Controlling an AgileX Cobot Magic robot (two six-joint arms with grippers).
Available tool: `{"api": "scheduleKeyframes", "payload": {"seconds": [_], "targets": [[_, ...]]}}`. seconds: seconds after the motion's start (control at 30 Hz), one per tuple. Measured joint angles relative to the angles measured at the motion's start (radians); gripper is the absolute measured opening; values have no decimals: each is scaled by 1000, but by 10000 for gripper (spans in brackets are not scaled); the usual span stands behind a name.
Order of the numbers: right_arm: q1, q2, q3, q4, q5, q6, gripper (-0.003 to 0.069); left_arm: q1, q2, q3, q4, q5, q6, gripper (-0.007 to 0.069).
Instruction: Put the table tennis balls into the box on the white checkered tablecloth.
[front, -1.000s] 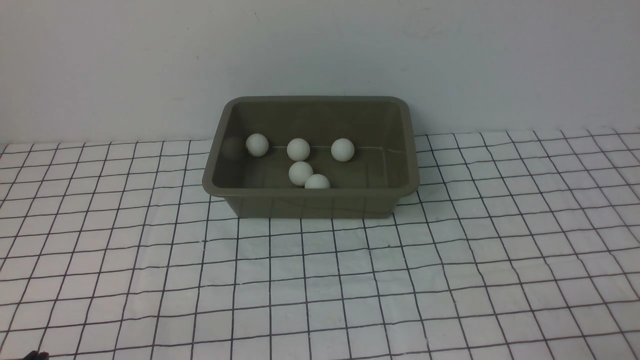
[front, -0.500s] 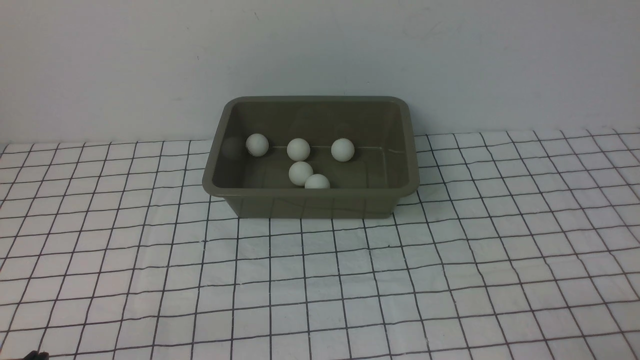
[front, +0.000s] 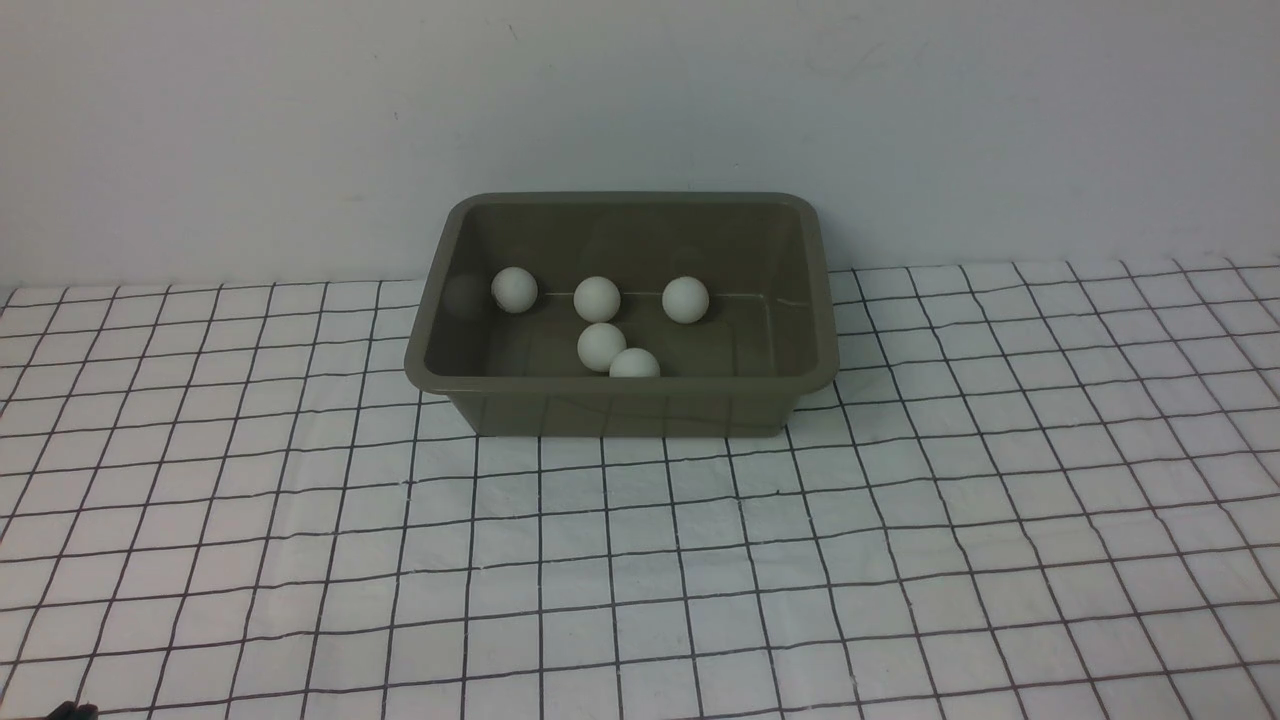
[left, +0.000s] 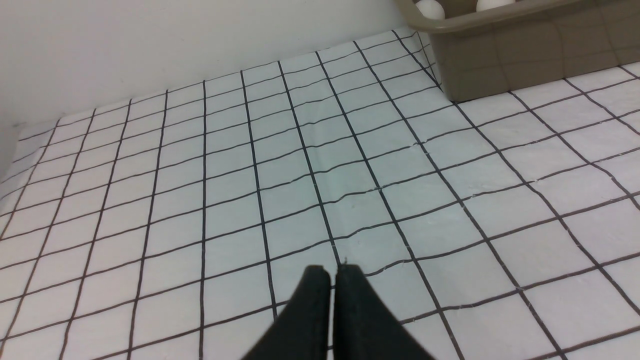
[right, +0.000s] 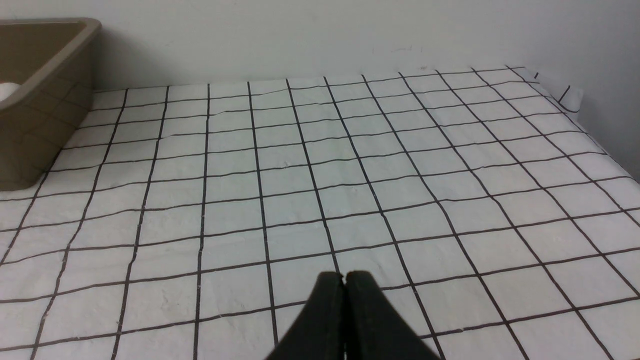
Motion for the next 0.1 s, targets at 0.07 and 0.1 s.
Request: {"api": "scheduleKeyframes", "payload": {"seconds": [0.07, 0.1], "targets": [[0, 0, 0, 0, 0, 0, -18, 0, 0, 0, 0, 0, 0, -4], [0, 0, 0, 0, 0, 0, -18, 0, 0, 0, 0, 0, 0, -4]]}}
